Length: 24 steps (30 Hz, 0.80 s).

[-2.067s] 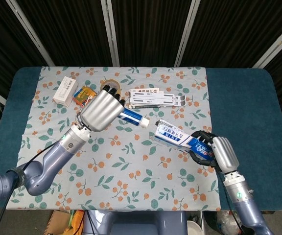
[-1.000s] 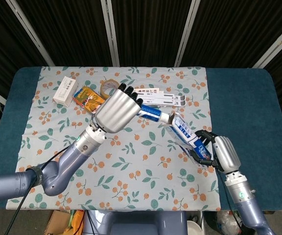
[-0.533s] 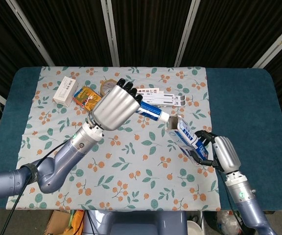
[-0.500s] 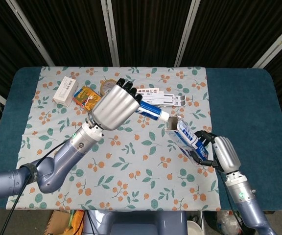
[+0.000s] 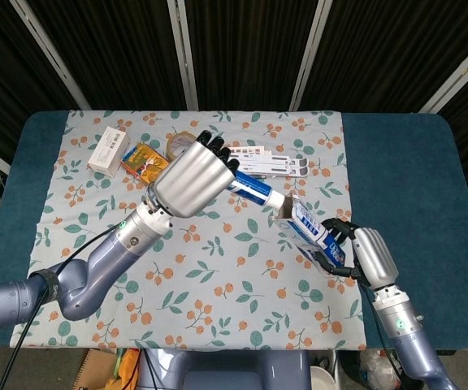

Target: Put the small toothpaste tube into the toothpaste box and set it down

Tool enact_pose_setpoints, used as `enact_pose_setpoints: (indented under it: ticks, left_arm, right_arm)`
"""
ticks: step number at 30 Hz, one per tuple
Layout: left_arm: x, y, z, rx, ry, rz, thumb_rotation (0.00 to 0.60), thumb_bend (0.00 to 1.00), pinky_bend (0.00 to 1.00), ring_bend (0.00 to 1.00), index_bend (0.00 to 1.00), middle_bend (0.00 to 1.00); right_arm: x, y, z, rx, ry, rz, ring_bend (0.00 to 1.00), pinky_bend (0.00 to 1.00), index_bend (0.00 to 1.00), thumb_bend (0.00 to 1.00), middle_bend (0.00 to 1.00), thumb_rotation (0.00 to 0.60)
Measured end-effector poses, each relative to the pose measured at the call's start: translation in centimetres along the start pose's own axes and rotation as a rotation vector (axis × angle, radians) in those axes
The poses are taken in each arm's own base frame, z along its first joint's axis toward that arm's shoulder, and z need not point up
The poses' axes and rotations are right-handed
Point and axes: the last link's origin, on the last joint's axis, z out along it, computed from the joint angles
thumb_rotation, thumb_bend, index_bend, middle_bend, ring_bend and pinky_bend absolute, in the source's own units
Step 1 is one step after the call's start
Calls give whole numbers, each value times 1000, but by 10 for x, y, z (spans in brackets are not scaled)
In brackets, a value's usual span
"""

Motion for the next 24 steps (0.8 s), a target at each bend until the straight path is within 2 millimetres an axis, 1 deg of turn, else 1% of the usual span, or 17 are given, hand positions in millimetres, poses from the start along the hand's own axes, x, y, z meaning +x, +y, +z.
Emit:
enact_pose_setpoints:
  ticks: [11, 19, 24]
  left_arm:
    - [5, 12, 13, -62, 21, 53, 600, 411, 666, 608, 719, 730]
    - [10, 26, 23, -162, 55, 137, 600, 411, 666, 608, 720, 729]
    - [9, 33, 25, -219, 70, 188, 600, 411, 666, 608, 720, 729]
  right_arm:
    - [-4, -1, -2, 6, -17, -6, 467, 499, 445, 343, 503, 600]
    - [-8, -2, -5, 13, -34, -14, 467, 499, 445, 343, 503, 600]
    - [-8, -3, -6, 20, -37, -10, 467, 499, 445, 343, 503, 600]
